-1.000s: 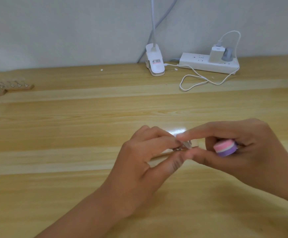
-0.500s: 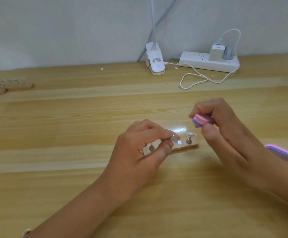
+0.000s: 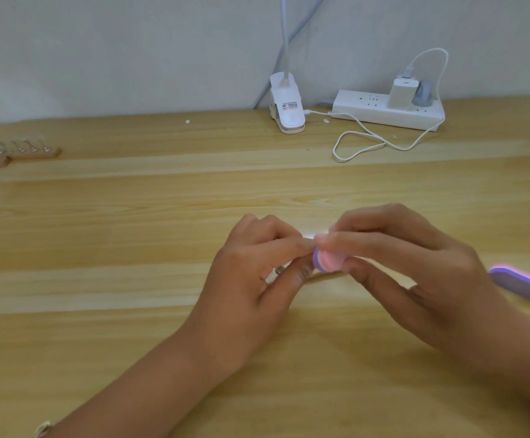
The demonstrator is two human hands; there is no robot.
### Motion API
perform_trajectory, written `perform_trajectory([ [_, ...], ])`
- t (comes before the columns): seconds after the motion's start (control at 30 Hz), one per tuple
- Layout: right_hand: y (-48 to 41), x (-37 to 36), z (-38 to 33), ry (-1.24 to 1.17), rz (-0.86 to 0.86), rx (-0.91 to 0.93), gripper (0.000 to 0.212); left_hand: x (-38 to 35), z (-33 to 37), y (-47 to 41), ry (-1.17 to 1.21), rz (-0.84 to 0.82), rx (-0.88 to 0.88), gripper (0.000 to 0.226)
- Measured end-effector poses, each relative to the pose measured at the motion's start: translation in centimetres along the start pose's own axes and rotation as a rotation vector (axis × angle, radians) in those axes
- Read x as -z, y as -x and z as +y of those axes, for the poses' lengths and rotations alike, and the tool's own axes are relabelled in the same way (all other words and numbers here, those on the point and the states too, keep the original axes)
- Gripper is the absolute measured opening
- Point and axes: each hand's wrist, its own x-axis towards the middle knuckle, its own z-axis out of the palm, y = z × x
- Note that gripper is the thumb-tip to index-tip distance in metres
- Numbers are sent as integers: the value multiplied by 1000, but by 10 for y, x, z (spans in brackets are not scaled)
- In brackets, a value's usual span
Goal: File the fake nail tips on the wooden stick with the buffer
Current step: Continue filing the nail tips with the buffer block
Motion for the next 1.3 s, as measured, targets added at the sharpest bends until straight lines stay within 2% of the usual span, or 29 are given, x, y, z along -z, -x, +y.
perform_trajectory([
  [0.33, 0, -3, 9, 4, -3, 22, 32, -1, -3, -1, -24, -14, 13, 15],
  [0.53, 2, -2, 7, -27, -33, 66, 27, -1, -2, 0, -19, -43, 14, 16],
  [0.87, 3, -7, 5, 16, 105, -77, 31, 0, -1, -1, 5, 13, 80, 14],
  [1.3, 2, -14, -7, -104, 168, -210, 28, -2, 4, -1, 71, 38, 102, 15],
])
